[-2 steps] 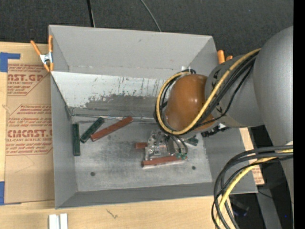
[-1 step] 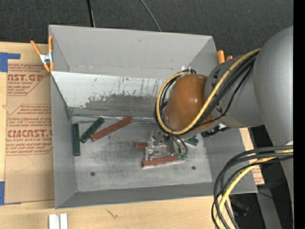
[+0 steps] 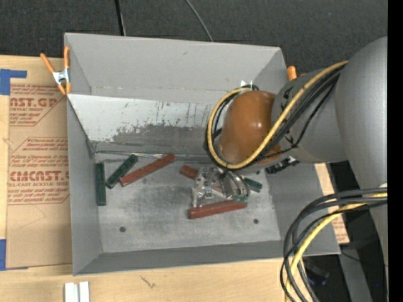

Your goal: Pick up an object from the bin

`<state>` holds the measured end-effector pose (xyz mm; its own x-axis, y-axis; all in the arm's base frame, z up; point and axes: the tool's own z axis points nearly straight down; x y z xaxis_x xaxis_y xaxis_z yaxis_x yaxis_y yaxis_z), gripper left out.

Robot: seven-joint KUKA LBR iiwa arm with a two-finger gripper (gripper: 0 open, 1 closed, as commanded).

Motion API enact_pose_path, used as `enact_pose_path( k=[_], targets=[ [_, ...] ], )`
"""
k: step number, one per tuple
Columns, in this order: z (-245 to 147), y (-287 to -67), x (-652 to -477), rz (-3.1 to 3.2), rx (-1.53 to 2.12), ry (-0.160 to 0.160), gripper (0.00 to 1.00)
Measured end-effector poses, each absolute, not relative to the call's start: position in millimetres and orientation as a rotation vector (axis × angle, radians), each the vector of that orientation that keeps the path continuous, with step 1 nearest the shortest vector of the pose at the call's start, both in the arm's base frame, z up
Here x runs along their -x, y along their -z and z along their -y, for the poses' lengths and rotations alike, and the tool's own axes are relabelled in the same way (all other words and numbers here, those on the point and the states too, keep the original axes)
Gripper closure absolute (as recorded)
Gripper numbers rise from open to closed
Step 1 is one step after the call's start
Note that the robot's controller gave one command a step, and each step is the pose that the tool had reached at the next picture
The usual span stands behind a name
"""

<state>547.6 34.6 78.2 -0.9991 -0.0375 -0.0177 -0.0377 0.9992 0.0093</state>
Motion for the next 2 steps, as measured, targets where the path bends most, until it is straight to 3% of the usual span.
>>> enact_pose_path(
  k=[1,2],
  targets=[
    [-17.7,-115.2,-549.9,-3.136,0.150,-0.001,0.00],
    [-17.7,-115.1,-549.8,-3.137,0.150,-0.002,0.00]
  ],
)
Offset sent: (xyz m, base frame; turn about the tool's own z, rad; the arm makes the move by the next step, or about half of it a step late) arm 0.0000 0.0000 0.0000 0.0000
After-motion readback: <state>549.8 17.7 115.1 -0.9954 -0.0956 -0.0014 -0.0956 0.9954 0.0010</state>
